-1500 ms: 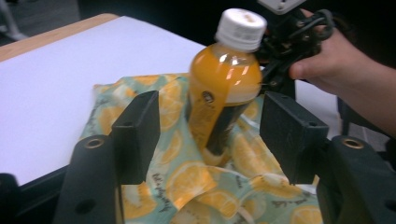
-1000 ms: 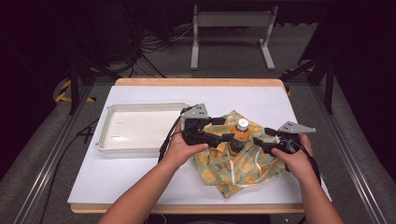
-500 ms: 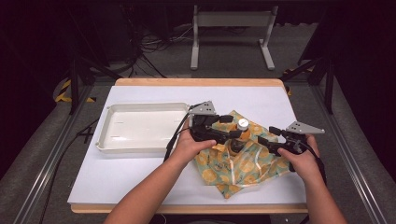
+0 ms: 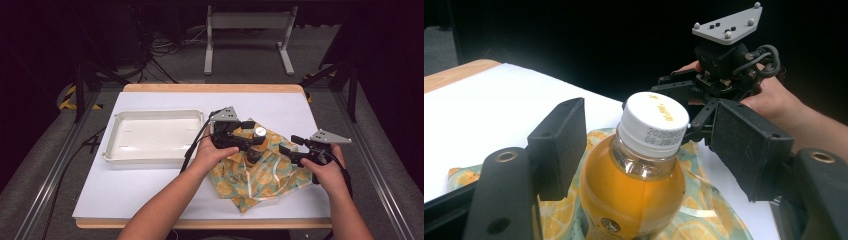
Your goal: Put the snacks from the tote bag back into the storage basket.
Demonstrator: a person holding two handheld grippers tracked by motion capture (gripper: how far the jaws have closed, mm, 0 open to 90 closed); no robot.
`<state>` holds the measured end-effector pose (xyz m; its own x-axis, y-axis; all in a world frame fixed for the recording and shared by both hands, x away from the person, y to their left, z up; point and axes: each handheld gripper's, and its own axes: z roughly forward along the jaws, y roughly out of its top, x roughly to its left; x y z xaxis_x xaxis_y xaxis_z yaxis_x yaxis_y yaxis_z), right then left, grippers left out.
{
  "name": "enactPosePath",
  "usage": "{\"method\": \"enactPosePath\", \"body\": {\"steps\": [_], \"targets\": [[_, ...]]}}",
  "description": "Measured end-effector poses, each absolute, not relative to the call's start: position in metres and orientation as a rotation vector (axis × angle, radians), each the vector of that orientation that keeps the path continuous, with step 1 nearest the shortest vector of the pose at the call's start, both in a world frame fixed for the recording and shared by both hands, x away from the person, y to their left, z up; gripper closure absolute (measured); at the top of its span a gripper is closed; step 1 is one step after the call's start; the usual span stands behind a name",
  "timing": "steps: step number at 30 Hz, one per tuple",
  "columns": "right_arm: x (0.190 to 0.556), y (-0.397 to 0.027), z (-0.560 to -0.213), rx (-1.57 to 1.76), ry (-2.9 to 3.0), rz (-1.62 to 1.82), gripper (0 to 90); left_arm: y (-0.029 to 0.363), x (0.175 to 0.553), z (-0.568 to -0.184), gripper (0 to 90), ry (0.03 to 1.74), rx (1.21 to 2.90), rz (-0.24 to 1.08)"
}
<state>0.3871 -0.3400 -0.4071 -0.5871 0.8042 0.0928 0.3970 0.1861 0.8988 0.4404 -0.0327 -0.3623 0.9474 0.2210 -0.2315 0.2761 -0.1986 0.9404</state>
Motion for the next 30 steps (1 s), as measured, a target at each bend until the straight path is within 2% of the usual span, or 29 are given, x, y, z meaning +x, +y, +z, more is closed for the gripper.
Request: {"method": "enactPosePath", "body": {"steps": [7,21,26,30], "targets": [[0.3868,-0.3410,-0.4077,1.138,2.070,1.378,30.0,-0.0354,0.4437,-0.3669,33.6,0.365,1.785,-0.052],[0.3864,-0.3421,-0.4080,1.135,2.072,1.379,30.0,-0.0375,0.4408,-0.3711,51.0,0.301,1.776,-0.015],[0.3862,-0.3429,-0.4084,1.143,2.070,1.379,30.0,-0.0375,0.4387,-0.3718,57.7,0.269,1.773,0.048],[0.3859,-0.3428,-0.4079,1.141,2.069,1.380,30.0,-0.0377,0.4377,-0.3714,58.0,0.272,1.773,0.048]]}}
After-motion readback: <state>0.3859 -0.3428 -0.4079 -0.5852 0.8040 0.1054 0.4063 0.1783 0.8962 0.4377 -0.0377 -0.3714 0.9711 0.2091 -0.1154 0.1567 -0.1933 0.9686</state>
